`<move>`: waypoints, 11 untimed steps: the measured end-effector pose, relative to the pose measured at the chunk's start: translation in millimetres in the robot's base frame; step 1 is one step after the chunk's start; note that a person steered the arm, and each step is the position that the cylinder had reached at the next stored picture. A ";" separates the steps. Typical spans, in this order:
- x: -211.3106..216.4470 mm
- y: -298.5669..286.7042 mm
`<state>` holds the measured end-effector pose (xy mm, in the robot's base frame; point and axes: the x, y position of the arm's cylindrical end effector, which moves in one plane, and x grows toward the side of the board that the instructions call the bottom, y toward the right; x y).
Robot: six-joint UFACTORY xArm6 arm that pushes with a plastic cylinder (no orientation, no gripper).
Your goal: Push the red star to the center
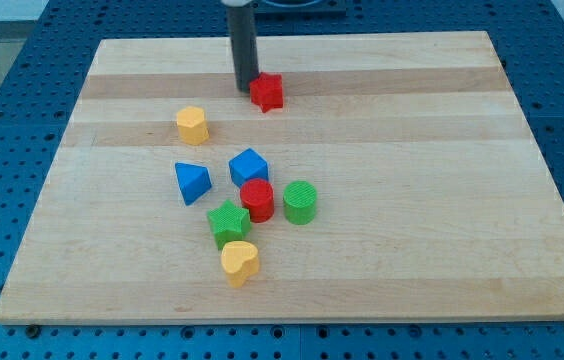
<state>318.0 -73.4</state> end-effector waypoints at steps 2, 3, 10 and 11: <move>39.3 150.2; 93.9 208.6; 104.1 235.6; 104.2 151.2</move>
